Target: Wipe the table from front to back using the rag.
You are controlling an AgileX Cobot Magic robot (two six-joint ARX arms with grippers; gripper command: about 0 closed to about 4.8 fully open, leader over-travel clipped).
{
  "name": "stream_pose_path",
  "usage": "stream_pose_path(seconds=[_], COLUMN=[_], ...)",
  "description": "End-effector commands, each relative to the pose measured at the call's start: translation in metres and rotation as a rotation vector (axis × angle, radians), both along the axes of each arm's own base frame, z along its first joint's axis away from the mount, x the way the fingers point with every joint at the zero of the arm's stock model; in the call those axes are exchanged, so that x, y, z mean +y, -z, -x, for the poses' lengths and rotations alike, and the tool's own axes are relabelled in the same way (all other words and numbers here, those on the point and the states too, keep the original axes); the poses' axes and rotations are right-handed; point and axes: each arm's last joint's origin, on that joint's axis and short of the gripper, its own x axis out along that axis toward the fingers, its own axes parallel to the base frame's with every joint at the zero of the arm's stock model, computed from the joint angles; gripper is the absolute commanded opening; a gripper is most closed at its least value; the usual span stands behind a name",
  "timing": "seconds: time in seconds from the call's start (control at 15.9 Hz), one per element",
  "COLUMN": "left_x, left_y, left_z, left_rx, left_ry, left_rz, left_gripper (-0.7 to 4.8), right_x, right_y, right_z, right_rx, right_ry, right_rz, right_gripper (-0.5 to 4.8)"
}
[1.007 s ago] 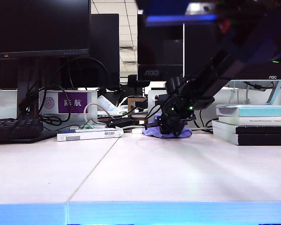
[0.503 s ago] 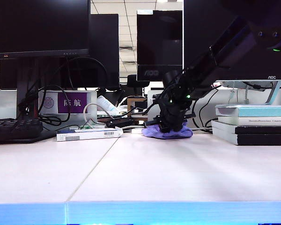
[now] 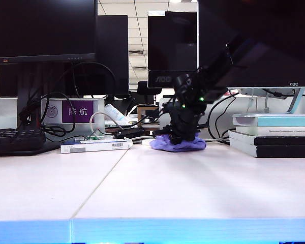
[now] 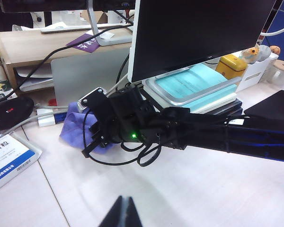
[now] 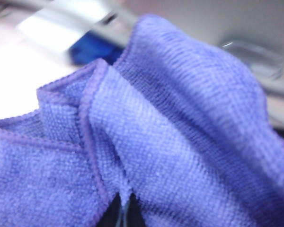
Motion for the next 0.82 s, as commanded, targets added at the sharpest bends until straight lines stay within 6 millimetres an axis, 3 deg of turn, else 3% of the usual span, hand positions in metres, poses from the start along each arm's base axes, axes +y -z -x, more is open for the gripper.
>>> stream_pose_path(seconds=[0.06, 0.82], left_x=[0.0, 0.0], left_y=[-0.004, -0.003], left_z=[0.001, 0.001], left_rx=[-0.012, -0.012], left_ry=[0.006, -0.004], left_rz=[0.01, 0.008], left_gripper=[-0.05, -0.04], right_x=[0.006, 0.022], right_y=[0.027, 0.008], right_z=[0.017, 0.044], right_rx=[0.223, 0.382], right_ry=[-0.037, -0.062], right_rz=[0.062, 0.112], right_gripper=[-0.06, -0.06])
